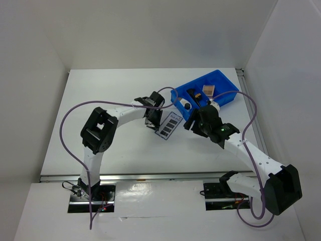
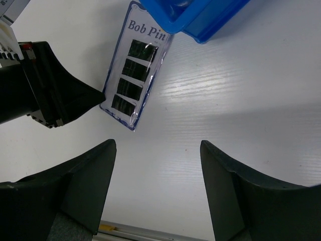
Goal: Organize the makeup
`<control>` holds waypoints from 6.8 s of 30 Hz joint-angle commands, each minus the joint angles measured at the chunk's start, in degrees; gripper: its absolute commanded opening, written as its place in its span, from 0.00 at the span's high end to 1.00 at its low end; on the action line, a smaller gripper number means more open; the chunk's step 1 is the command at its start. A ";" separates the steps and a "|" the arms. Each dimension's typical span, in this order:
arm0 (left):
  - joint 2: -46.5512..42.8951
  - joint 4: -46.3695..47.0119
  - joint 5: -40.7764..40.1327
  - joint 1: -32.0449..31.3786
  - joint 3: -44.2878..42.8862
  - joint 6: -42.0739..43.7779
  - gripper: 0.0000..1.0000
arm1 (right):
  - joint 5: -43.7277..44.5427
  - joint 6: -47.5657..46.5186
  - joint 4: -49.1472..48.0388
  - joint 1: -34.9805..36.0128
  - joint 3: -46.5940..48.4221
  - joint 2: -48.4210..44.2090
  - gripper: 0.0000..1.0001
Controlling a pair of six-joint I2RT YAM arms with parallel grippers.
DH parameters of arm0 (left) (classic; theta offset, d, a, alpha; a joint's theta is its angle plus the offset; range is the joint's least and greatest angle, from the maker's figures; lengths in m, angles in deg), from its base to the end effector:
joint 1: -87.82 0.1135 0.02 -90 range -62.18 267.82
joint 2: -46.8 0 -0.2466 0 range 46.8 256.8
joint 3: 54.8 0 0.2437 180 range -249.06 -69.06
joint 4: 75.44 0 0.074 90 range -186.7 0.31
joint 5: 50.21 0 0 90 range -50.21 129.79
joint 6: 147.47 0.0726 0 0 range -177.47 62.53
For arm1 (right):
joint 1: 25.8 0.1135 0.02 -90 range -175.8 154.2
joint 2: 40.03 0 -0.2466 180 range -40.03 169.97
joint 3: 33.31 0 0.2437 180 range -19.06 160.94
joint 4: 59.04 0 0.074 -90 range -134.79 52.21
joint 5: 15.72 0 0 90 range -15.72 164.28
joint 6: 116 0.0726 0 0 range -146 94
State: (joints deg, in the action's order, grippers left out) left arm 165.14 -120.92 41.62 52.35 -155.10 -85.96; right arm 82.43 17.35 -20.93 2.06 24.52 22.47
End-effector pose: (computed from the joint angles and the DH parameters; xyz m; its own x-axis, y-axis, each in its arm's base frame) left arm 0.3522 -0.2538 0.1239 -0.9229 0.0722 -0.3783 0.1722 0.9559 -0.2378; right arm 0.2312 0.1106 0.2133 -0.6910 0.4033 -0.5998 0.1427 0.8896 0.4338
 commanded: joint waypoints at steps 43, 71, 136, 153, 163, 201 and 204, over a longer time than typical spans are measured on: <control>-10.59 -2.97 -4.37 -2.24 2.28 1.16 0.68 | -14.46 2.26 -8.11 -0.26 -10.43 -2.47 0.28; -34.94 -6.48 -6.58 14.11 9.92 -3.41 0.74 | 9.88 -5.55 -16.65 14.50 15.49 38.65 0.66; -17.28 12.59 18.13 15.78 28.91 -7.46 0.78 | -11.21 4.11 -11.55 7.12 19.62 42.52 0.22; -12.53 13.64 17.07 15.78 29.44 -8.60 0.80 | -13.14 2.53 -18.40 7.65 20.24 48.24 0.29; -12.00 13.64 17.60 15.78 29.44 -8.07 0.80 | -15.35 0.94 -23.15 8.18 20.24 48.76 0.32; -17.09 3.89 10.66 17.36 15.82 -5.44 0.80 | -11.23 -4.15 -16.48 10.81 11.79 34.87 0.32; -16.48 4.42 11.97 19.20 15.29 -5.44 0.79 | -8.24 -4.15 -12.27 13.52 17.23 38.56 0.18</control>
State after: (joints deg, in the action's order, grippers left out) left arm 149.54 -115.04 53.77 69.95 -138.62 -92.14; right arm 70.84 13.50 -37.41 12.84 37.19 58.75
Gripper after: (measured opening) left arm 0.208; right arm 0.800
